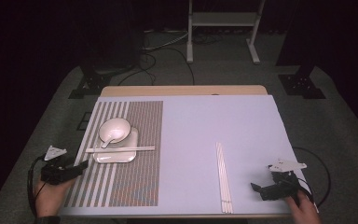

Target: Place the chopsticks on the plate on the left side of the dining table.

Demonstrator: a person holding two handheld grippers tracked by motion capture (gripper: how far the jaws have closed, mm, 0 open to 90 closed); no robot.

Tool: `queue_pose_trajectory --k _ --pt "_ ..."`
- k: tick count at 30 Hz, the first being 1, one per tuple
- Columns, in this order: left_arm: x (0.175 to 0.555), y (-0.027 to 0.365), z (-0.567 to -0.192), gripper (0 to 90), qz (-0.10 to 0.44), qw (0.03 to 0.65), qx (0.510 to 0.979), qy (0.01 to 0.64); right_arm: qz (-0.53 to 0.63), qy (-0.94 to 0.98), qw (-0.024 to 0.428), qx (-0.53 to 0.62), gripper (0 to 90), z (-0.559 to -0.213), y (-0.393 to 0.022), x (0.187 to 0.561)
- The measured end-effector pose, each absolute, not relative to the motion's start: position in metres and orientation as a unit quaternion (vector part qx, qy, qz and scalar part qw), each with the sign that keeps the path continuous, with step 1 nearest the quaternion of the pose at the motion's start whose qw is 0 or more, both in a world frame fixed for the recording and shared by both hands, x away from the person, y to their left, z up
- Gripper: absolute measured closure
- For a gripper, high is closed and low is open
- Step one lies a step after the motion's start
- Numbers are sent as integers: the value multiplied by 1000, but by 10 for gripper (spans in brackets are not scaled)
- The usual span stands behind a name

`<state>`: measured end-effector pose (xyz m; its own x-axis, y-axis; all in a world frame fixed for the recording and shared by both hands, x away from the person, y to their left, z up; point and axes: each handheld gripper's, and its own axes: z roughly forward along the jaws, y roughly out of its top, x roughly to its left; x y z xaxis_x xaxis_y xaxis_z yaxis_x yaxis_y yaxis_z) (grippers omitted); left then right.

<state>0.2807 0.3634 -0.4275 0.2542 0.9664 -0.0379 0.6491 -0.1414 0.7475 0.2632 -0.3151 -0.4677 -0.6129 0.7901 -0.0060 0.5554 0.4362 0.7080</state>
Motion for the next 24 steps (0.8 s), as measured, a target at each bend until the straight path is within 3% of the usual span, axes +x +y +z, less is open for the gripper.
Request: queue_pose_trajectory --k 17,24 --pt "272 330 -417 44 204 373 740 521 343 830 172 405 0 -468 -315 263" --pt "271 309 -415 15 193 383 755 495 343 830 171 405 0 -468 -315 263"
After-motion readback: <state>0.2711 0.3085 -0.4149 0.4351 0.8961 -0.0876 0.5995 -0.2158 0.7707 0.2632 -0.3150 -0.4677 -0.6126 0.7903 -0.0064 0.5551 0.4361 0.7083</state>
